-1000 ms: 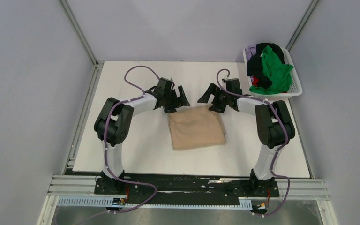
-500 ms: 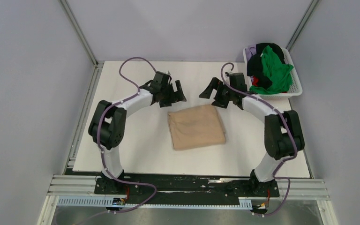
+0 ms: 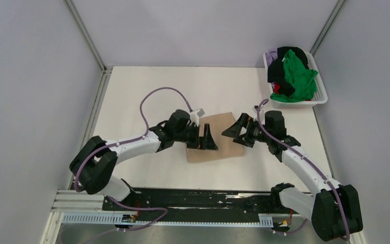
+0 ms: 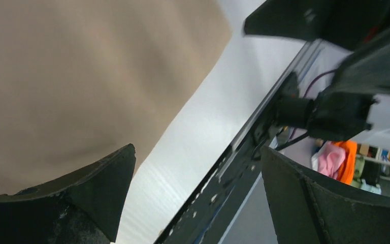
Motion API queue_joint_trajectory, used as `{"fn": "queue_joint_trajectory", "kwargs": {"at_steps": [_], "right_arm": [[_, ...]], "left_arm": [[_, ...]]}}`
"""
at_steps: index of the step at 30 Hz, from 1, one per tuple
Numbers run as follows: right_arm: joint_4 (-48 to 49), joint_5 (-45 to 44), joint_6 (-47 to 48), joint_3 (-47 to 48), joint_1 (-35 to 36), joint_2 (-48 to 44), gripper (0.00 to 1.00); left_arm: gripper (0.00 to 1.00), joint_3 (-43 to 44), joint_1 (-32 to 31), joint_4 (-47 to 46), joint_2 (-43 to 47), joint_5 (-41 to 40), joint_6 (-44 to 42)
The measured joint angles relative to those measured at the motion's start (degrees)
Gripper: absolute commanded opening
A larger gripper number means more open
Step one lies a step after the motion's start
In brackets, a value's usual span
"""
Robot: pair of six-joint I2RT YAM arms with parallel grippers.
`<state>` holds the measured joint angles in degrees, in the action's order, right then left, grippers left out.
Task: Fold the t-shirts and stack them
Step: Smooth out wrinkles on the folded tshirt, then put the neatly folded tshirt into the corner of the board with the left arm
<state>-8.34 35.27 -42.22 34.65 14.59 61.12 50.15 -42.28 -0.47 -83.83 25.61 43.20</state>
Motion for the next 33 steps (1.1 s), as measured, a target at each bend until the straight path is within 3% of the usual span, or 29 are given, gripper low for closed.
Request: {"fn": "queue_joint_trajectory", "kwargs": {"at_steps": [6,11,19,28,33], "right_arm": [[1.16,2.51,-0.48,-6.03,0.11,2.14,1.00],[3.23,1.53,-1.27,-9.42,-2.03,12.09,1.00],[4.37,1.11,-3.69,-9.51,-2.69,13.29,1.00],[-1.55,-5.09,-0.55,-9.31,-2.69,3.30,1.00],[-3.34,-9.57,0.90,-8.31,-2.75,-5.95,1.00]], "left_arm": [[1.00,-12.68,-2.62,-7.52,-5.57,3.80,4.02],[1.00,-13.92,-2.36,-10.36,-5.40,3.63,5.03],[1.00,-15.69,-2.60,-11.17,-3.41,1.16,5.25],[1.00,-15.26,-2.62,2.89,6.19,-6.54,2.73],[1.00,-11.32,-2.27,11.61,10.93,-18.32,1.29]]}}
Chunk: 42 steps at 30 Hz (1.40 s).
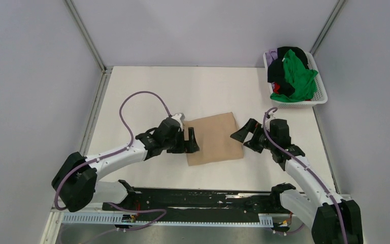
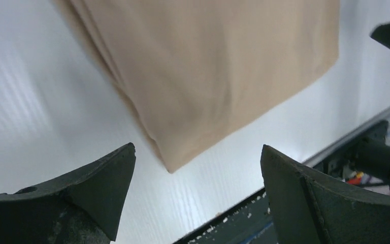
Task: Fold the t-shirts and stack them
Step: Put the neatly folded tshirt into the corner of the board with the left arm
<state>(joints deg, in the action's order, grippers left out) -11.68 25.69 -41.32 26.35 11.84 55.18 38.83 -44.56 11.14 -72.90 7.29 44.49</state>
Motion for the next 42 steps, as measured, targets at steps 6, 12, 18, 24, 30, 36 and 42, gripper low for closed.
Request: {"fn": "queue_joint_trajectory", "kwargs": {"at_steps": [6,12,18,24,30,36,42], "right_arm": [[-0.50,-3.26,2.16,0.11,-0.02,-3.10,1.00],[-1.49,-4.70,3.85,0.17,-0.02,-0.90,1.00],[-2.38,-5.90,4.96,0.22,-0.02,1.49,1.00],[-2.86,-9.42,5.46,0.24,-0.04,0.22,1.00],[-4.17,-13.53,5.62,0.24,-0.04,-4.59,1.00],[-5.40,-16.65,5.70,0.20,-0.04,-7.69,1.00],[-5.44,-19.23,5.73,-0.52,-0.04,-8.37,1.00]], "left_arm": [[0.95,2.51,6.40,2.80,-2.91,-7.02,-0.31],[0.79,5.40,8.15,2.67,-13.46,-5.75,-0.59],[0.51,8.59,7.98,-3.43,-19.61,-0.87,-0.55],[0.01,13.62,5.88,-3.48,-25.40,-2.23,-0.76],[0.00,24.68,3.89,8.15,-30.49,-13.70,-3.32],[0.00,32.46,8.41,17.73,-33.42,-28.72,-10.25],[0.00,45.35,17.66,22.32,-40.92,-41.88,-21.92]]}}
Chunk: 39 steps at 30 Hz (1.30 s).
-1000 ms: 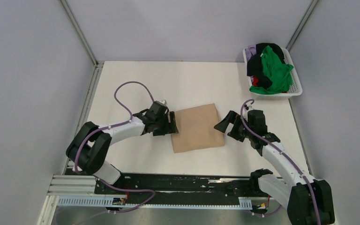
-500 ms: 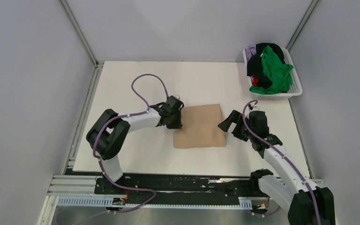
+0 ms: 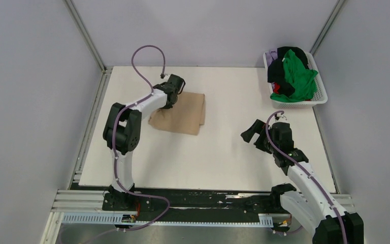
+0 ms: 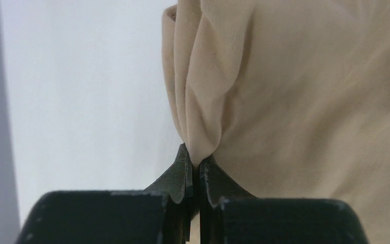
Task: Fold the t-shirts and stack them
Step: Put the neatly folded tshirt into the corner of the board with the left arm, then reset both arms
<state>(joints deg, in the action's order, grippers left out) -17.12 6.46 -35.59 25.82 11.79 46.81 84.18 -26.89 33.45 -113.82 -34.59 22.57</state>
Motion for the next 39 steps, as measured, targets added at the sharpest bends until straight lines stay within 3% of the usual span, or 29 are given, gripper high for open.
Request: {"fn": "queue_joint_trajectory", "kwargs": {"at_steps": [7,12,17,22,23,25,26,27,29,31,35,39], "right_arm": [[0.00,-2.47,0.17,-0.07,0.00,1.79,1.00],[0.13,-4.26,0.22,-0.17,0.00,1.84,1.00],[0.13,-6.62,0.28,-0.55,0.00,1.79,1.00],[0.20,-8.07,0.35,-0.55,0.00,1.68,1.00],[0.22,-8.22,0.37,-0.57,0.00,1.64,1.00],[0.33,-8.48,0.37,-0.68,0.00,1.40,1.00],[0.39,-8.50,0.37,-0.70,0.00,1.33,1.00],[0.59,-8.48,0.37,-0.70,0.00,1.31,1.00],[0.79,-8.46,0.37,-0.70,0.00,1.31,1.00],[0.98,-8.46,0.39,-0.70,0.00,1.31,1.00],[1.42,-8.04,0.39,-0.70,0.00,1.31,1.00],[1.51,-6.80,0.39,-0.70,0.00,0.72,1.00]], "left_arm": [[0.00,12.94,11.02,-2.01,-8.46,-4.85,-13.40],[0.00,28.74,18.82,-2.75,-18.67,-4.74,-20.85],[0.00,44.09,23.61,-2.32,-28.68,-4.70,-28.17],[0.01,49.48,25.44,-2.38,-33.11,-5.42,-33.70],[0.05,49.48,25.53,-2.54,-33.38,-5.44,-34.56],[0.29,49.48,25.77,-2.93,-33.77,-5.75,-35.93],[0.55,49.51,25.88,-3.10,-33.90,-5.97,-36.61],[0.72,49.53,25.90,-3.52,-34.05,-6.51,-37.20],[0.90,50.45,25.92,-4.44,-34.60,-7.82,-38.97],[0.99,51.43,25.97,-6.12,-34.99,-9.44,-40.11],[1.00,53.51,26.25,-7.13,-34.99,-11.54,-40.02],[1.00,53.53,26.29,-3.78,-32.85,-9.20,-34.64]]}}
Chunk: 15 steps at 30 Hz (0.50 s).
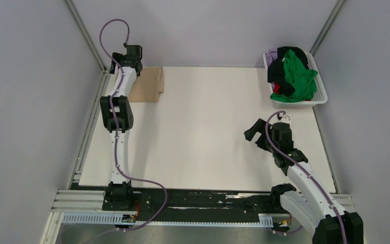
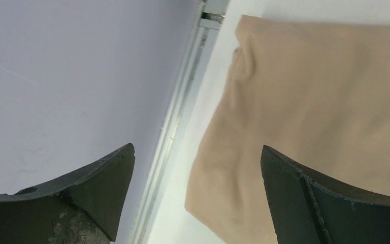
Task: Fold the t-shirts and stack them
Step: Reset both arms
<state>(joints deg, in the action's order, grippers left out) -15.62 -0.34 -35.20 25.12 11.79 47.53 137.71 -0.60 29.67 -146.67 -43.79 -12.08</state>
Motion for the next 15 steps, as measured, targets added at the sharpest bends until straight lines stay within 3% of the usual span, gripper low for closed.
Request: {"fn": "queue_joint_trajectory", "kwargs": {"at_steps": [2,6,11,15], "right_arm": [[0.02,0.92,0.00,0.00,0.00,-0.35,1.00],[0.07,2.60,-0.02,0.00,0.00,-0.35,1.00],[0.09,4.87,0.00,0.00,0.00,0.28,1.00],[0.04,5.35,0.00,-0.02,0.00,-1.20,1.00]], "left_arm": [[1.00,-2.60,0.00,2.43,3.23,4.15,4.02],[1.00,-17.62,-0.46,3.13,17.03,15.80,13.66],[1.00,-46.34,-3.82,-5.51,42.16,24.83,24.79],[1.00,-69.70,-10.99,-14.12,62.01,32.06,31.91]]}}
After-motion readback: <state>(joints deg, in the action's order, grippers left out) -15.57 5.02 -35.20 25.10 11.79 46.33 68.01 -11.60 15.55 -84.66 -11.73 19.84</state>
